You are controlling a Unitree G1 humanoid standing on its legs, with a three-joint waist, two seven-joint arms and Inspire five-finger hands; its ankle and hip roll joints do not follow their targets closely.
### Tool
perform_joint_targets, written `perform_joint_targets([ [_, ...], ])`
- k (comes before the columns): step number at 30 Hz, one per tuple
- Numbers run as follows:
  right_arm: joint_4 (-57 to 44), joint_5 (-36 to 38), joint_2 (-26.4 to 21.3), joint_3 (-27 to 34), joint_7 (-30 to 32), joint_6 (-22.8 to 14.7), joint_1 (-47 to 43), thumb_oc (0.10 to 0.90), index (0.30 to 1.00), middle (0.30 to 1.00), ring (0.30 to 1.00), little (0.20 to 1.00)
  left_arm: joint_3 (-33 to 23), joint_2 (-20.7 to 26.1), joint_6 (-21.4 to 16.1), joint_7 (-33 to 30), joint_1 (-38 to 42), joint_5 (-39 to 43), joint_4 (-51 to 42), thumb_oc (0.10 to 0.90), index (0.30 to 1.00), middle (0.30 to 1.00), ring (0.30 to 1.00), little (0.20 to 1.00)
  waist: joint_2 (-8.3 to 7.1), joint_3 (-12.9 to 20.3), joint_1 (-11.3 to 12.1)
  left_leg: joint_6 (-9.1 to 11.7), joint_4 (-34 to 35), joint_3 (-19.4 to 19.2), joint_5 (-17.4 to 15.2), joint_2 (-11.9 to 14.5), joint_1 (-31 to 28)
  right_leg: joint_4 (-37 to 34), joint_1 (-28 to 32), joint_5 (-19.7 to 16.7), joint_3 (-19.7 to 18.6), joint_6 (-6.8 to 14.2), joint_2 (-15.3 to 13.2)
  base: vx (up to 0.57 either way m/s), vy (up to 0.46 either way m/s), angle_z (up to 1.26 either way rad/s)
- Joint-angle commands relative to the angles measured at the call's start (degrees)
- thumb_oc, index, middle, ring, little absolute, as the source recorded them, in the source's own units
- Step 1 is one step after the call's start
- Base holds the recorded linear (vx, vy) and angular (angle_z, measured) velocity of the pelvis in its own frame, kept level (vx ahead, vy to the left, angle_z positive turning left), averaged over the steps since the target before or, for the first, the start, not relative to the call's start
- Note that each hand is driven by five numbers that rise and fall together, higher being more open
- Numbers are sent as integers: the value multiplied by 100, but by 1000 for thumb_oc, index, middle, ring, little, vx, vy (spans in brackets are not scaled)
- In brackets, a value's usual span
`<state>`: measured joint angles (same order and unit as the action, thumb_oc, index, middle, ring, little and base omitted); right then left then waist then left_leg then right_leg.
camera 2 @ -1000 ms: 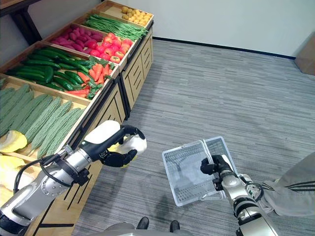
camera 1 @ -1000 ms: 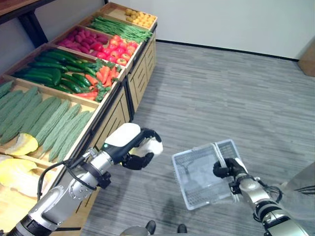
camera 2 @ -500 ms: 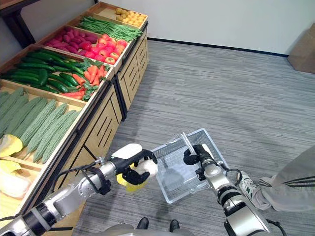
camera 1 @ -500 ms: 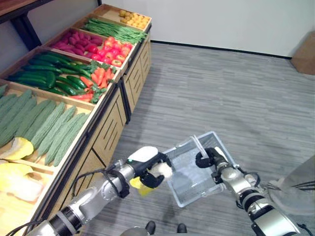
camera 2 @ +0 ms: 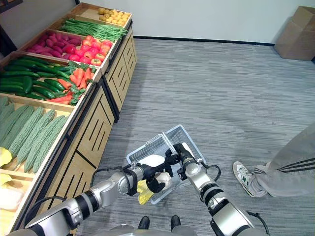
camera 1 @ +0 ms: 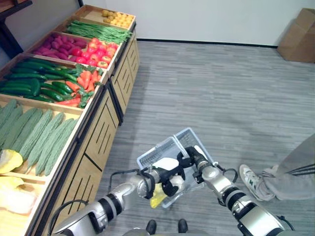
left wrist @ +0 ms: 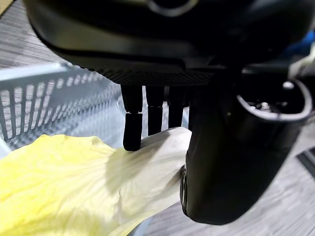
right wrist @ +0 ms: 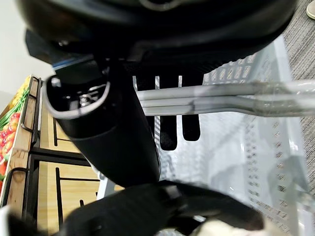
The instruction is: Get the vegetables into the basket
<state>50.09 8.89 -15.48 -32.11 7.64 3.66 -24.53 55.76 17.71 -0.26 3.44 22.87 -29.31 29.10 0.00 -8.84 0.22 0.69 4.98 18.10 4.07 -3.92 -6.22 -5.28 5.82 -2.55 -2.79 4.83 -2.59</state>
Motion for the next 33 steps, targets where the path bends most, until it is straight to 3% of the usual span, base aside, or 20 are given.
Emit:
perform_joint_targets([
  [1, -750, -3, -125, 164, 305, -611, -1038, 400, 300, 300, 300, 300, 39, -437, -162, -419, 711, -329, 457, 400, 300, 300, 300, 300, -32, 293, 7, 69, 2, -894, -189, 238, 319, 47, 107, 447, 272, -75, 196, 0, 0, 0],
  [2, -760, 7, -110, 146, 312, -607, -1018, 400, 300, 300, 300, 300, 72, -481, -155, -414, 739, -350, 539, 482, 415, 415, 415, 415, -32, 286, 0, 68, 2, -898, -189, 240, 324, 47, 101, 444, 269, -72, 197, 0, 0, 0],
  [3, -860, -8, -110, 150, 307, -613, -948, 400, 300, 300, 300, 300, 20, -485, -124, -471, 762, -404, 587, 900, 1000, 1000, 1000, 1000, -37, 263, -4, 70, 2, -901, -186, 242, 336, 48, 84, 444, 261, -75, 199, 0, 0, 0],
  [24, -616, -273, -132, 209, 243, -585, -490, 400, 300, 300, 300, 300, -27, -536, -127, -488, 577, -574, 835, 900, 1000, 1000, 1000, 1000, -22, 272, -2, 79, 2, -897, -222, 232, 307, 28, 138, 502, 278, -76, 215, 2, -1, 0],
  [31, -117, -350, -454, 589, 246, -525, 89, 400, 300, 300, 300, 300, -353, -290, -118, -503, 225, -462, 868, 900, 1000, 1000, 1000, 1000, -20, 332, -26, 74, 2, -954, -268, 236, 252, 28, 174, 506, 275, -44, 186, 2, 1, 0],
  [33, 176, -370, -687, 864, 215, -501, 468, 400, 300, 300, 300, 300, -669, -62, -140, -508, -83, -294, 860, 900, 1000, 1000, 1000, 1000, -20, 388, -35, 71, 2, -979, -300, 224, 210, 28, 190, 505, 264, -34, 179, 16, 3, -5],
])
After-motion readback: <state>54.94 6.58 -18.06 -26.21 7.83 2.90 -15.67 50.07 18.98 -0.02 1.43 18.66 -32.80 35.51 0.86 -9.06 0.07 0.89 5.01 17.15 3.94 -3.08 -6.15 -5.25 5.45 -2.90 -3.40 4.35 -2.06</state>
